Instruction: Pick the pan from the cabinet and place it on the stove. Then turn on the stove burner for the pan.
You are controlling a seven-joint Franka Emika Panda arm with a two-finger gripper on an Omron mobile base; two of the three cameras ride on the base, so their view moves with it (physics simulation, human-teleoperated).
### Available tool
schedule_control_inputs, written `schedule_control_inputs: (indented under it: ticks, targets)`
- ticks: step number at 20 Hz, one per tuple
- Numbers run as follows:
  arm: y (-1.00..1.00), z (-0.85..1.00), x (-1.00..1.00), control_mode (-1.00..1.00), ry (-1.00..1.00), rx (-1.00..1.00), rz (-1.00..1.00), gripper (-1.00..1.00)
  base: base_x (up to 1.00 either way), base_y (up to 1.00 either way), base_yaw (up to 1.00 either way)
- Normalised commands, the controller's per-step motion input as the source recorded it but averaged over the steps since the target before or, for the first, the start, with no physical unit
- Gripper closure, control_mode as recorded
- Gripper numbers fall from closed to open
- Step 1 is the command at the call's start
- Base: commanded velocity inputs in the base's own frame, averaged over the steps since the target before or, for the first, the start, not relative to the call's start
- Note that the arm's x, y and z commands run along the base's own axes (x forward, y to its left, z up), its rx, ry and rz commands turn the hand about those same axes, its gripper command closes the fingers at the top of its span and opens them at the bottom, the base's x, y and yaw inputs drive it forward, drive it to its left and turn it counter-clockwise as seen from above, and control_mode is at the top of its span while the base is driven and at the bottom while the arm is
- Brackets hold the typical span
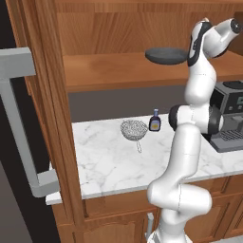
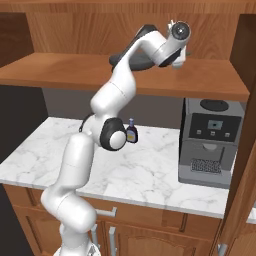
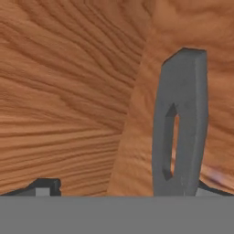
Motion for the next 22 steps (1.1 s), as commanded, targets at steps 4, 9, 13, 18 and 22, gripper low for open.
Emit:
schedule_control_inputs:
  ticks: [4, 9, 13, 18, 22]
  targets:
    - [-0.01, -0.46, 0.2, -1.0, 0.04, -0.05, 0.0, -1.0, 0.0, 0.0, 0.0]
    - [0.18, -0.71, 0.36, -1.0, 0.0, -0.01, 0.0, 1.0, 0.0, 0.0, 0.0]
    - [0.09, -0.59, 0.35, -1.0, -0.01, 0.07, 0.0, 1.0, 0.0, 0.0, 0.0]
    - [0.0, -0.43, 0.08, -1.0, -0.13, 0.19, 0.0, 1.0, 0.0, 0.0, 0.0]
    - [0.0, -0.27, -0.1, -1.0, -0.23, 0.21, 0.0, 1.0, 0.0, 0.0, 0.0]
